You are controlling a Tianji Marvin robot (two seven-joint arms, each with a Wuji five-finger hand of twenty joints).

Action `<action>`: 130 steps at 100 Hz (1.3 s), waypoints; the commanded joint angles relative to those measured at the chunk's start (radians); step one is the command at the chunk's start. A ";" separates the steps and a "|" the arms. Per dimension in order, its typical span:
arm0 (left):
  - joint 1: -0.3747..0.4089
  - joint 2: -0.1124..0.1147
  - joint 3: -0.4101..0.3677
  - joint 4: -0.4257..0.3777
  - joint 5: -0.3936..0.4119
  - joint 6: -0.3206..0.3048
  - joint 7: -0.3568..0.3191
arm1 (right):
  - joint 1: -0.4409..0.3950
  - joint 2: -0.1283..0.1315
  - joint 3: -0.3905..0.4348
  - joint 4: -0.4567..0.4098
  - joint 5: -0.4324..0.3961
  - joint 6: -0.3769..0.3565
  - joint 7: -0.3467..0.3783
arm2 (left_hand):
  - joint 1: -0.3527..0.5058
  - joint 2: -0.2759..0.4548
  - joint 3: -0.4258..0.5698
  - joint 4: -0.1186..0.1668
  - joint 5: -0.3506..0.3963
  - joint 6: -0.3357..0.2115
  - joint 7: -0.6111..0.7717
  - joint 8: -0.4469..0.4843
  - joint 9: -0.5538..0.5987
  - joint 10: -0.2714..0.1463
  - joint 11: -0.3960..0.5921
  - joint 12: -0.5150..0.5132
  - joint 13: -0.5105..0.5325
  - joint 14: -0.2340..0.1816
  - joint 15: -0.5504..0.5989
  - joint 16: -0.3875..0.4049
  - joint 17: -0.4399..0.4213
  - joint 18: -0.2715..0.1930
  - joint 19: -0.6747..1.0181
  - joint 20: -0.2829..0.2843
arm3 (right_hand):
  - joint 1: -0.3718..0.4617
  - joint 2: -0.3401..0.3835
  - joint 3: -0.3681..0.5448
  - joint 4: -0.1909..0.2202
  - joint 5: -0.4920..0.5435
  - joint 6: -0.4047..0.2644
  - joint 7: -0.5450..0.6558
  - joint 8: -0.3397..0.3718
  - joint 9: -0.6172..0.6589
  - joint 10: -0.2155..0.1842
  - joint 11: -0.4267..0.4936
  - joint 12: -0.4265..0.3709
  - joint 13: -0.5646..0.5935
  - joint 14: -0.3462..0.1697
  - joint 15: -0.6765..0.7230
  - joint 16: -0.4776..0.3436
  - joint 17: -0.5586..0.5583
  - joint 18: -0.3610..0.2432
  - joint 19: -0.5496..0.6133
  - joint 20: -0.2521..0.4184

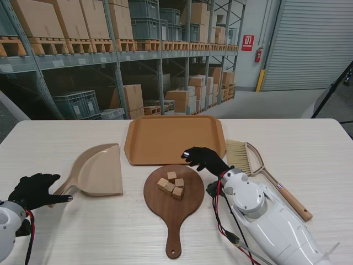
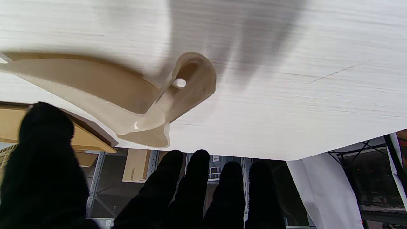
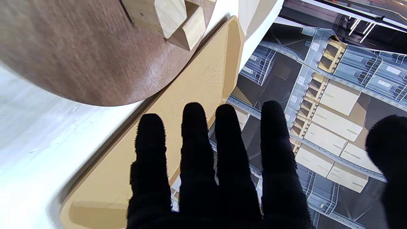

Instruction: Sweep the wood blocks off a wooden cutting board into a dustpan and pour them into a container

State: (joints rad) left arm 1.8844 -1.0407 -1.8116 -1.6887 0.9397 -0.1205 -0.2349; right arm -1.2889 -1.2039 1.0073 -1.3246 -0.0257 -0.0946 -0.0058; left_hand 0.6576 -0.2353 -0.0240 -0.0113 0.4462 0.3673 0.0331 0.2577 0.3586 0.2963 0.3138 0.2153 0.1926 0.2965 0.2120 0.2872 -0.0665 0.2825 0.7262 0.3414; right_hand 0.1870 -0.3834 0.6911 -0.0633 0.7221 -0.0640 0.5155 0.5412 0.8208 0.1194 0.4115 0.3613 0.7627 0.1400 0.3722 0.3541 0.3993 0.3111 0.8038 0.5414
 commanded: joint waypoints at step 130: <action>-0.229 0.035 0.194 0.241 0.019 0.119 -0.156 | -0.002 0.008 -0.006 -0.001 -0.003 0.007 0.047 | 0.294 0.153 0.007 -0.018 0.065 -0.047 0.271 0.120 0.230 -0.042 0.131 0.126 0.185 -0.039 0.187 0.042 0.109 -0.008 0.207 0.130 | -0.023 0.020 -0.033 0.022 0.012 -0.016 0.012 0.000 0.036 -0.008 0.023 0.011 0.032 -0.016 0.019 0.002 0.006 0.025 0.015 0.025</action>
State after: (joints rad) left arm 1.6538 -0.9963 -1.6249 -1.4533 0.9646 -0.0119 -0.3854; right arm -1.2844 -1.1953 1.0045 -1.3250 -0.0298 -0.0929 0.0269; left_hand 0.8879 -0.1301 -0.0186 -0.0124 0.4851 0.3686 0.2528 0.3510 0.5478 0.2968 0.3029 0.3183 0.3112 0.2965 0.3742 0.3126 0.0281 0.2708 0.8960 0.4379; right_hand 0.1878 -0.3833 0.6911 -0.0633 0.7221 -0.0640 0.5155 0.5413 0.8208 0.1194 0.4116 0.3614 0.7629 0.1400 0.3727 0.3541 0.4000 0.3113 0.8038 0.5414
